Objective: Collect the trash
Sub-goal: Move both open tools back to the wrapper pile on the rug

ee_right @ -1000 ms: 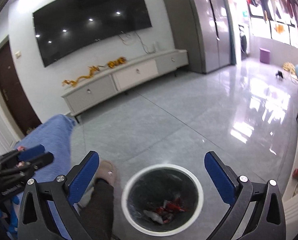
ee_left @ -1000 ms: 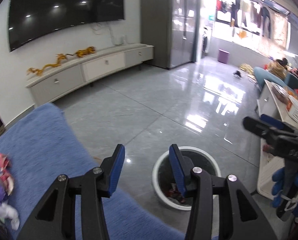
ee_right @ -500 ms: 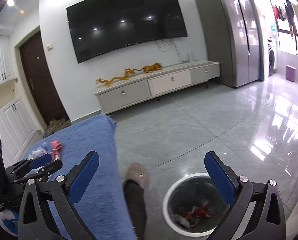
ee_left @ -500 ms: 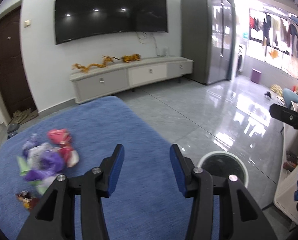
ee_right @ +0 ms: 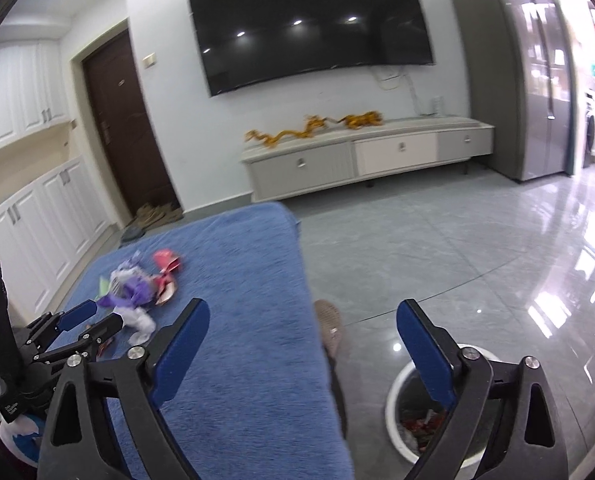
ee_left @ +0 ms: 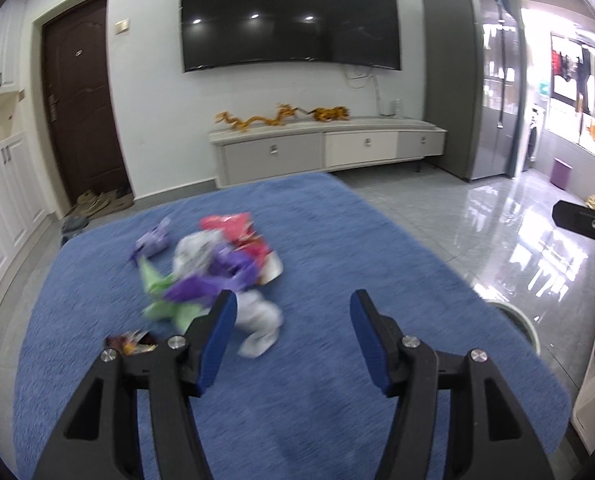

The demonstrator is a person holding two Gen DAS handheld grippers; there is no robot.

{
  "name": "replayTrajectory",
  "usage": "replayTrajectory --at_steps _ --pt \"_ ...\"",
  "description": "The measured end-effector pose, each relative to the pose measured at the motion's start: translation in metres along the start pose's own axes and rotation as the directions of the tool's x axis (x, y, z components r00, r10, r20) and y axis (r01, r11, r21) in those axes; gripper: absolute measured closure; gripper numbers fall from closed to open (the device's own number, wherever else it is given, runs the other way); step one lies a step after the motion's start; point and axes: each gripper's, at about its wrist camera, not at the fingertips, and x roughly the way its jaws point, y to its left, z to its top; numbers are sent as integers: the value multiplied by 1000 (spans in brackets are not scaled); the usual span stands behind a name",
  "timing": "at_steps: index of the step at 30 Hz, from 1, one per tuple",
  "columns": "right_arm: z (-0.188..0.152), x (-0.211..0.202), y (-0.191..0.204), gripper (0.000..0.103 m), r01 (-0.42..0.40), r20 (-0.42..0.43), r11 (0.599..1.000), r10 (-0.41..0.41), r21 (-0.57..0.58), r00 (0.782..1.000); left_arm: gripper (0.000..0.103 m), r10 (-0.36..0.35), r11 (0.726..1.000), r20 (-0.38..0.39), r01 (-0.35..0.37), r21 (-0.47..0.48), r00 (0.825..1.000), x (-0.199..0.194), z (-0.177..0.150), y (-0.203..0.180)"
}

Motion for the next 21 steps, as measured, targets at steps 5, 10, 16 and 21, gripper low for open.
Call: replayTrajectory --at_steps 5,10,16,21 --pt "1 15 21 14 -76 -23 996 75 -48 997 46 53 997 -35 -55 -60 998 -1 -16 38" --pt "-1 34 45 15 -150 -65 985 145 -87 987 42 91 989 -70 -99 -108 993 -5 -29 78" --pt "-5 70 73 17 -252 -151 959 232 -131 961 32 70 986 -87 -82 -147 994 -8 -38 106" --pt "-9 100 101 17 -332 -221 928 293 -169 930 30 61 989 -120 -77 -128 991 9 -38 108"
